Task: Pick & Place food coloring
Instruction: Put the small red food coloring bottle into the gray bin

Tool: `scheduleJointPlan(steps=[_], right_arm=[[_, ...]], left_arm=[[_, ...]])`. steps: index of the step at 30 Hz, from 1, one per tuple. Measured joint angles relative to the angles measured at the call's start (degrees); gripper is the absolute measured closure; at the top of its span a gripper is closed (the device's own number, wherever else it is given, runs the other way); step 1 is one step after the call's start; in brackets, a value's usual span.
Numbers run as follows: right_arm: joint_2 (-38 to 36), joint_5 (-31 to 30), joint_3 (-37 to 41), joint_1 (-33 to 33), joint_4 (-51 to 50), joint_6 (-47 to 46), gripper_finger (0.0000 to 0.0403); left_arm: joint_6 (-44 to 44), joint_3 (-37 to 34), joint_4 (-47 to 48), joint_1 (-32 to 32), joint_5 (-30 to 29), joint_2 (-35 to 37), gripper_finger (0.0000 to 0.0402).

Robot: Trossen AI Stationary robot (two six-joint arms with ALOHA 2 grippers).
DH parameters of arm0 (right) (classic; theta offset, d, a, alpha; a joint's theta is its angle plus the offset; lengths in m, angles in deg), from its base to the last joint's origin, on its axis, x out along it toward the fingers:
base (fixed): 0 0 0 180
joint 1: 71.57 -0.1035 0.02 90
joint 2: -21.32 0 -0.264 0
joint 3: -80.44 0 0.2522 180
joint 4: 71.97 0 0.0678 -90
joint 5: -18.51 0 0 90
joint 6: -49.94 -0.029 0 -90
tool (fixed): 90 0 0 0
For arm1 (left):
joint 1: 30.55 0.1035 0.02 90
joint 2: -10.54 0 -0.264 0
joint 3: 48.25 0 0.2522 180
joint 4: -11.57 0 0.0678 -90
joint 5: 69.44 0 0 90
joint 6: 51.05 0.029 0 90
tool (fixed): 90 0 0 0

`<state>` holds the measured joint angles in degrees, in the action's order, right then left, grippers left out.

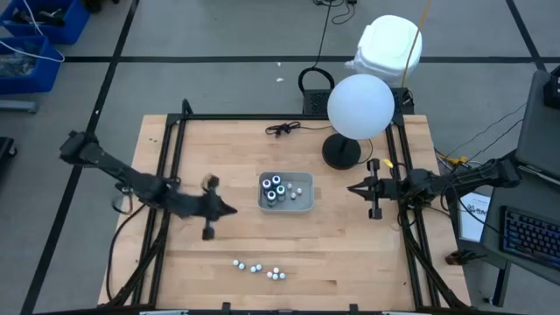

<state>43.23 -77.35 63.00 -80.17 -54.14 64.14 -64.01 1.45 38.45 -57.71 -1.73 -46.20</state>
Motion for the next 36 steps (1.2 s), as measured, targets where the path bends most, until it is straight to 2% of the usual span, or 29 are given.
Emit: scheduleJointPlan(steps=[4, 6, 11, 17, 21, 25, 36], right_arm=[[0.0, 0.0, 0.0, 0.0, 1.2, 0.0, 0.0403], [0.0, 0.0, 0.1, 0.0, 1.1, 0.0, 0.0403], [0.0, 0.0, 0.1, 0.0, 1.2, 0.1, 0.0403], [0.0, 0.0, 0.1, 0.0, 1.2, 0.2, 0.0403], [0.0, 0.0, 0.1, 0.0, 1.2, 0.2, 0.0403], [0.0, 0.0, 0.2, 0.0, 1.2, 0.2, 0.0403], [0.0, 0.0, 0.2, 0.0, 1.2, 0.2, 0.0403]], left_arm=[[-8.6, 11.8, 15.3, -3.7, -0.2, -13.4, 0.0384], [-12.0, 16.5, 20.1, -5.2, 0.9, -19.2, 0.0372], [-17.0, 27.7, 27.5, -7.0, 7.9, -30.1, 0.0328], [-18.5, 37.9, 28.7, -8.3, 13.0, -37.9, 0.0253], [-18.6, 40.1, 31.4, -9.4, 16.7, -40.9, 0.0211], [-20.5, 40.0, 32.4, -10.9, 17.8, -42.4, 0.0182], [-19.3, 39.6, 34.2, -12.3, 16.7, -46.6, 0.0143]])
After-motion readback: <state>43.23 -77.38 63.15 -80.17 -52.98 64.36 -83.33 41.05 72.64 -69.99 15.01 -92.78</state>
